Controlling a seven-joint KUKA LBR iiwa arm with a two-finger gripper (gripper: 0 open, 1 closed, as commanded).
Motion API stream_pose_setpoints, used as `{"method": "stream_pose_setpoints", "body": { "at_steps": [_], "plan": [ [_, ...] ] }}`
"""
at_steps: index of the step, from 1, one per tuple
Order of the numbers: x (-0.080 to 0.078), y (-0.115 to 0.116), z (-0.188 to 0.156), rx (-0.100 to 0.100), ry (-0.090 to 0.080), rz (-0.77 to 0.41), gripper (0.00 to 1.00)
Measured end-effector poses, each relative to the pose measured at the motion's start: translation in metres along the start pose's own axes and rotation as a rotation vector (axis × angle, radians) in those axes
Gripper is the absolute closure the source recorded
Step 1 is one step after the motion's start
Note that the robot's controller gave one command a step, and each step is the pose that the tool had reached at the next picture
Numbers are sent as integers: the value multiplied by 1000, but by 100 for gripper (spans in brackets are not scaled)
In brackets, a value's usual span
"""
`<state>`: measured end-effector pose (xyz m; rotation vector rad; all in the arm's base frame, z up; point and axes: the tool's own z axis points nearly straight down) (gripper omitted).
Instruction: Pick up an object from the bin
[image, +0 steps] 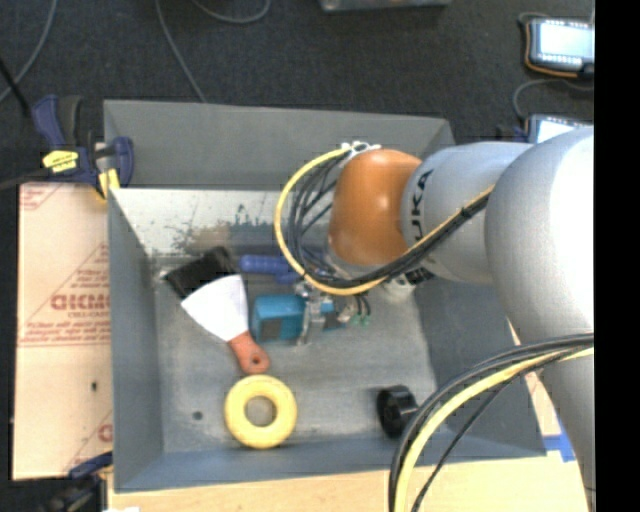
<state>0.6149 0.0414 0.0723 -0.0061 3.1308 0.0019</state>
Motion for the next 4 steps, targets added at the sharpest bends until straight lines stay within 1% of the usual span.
{"method": "stream_pose_setpoints", "body": {
  "at_steps": [1, 2, 3, 4],
  "plan": [
    [0, 0, 0, 0, 0, 0, 100],
    [-9, -2, -95, 0, 3, 24, 100],
    [-9, -2, -95, 0, 3, 24, 100],
    [-22, 12, -208, 1, 7, 14, 100]
  ]
}}
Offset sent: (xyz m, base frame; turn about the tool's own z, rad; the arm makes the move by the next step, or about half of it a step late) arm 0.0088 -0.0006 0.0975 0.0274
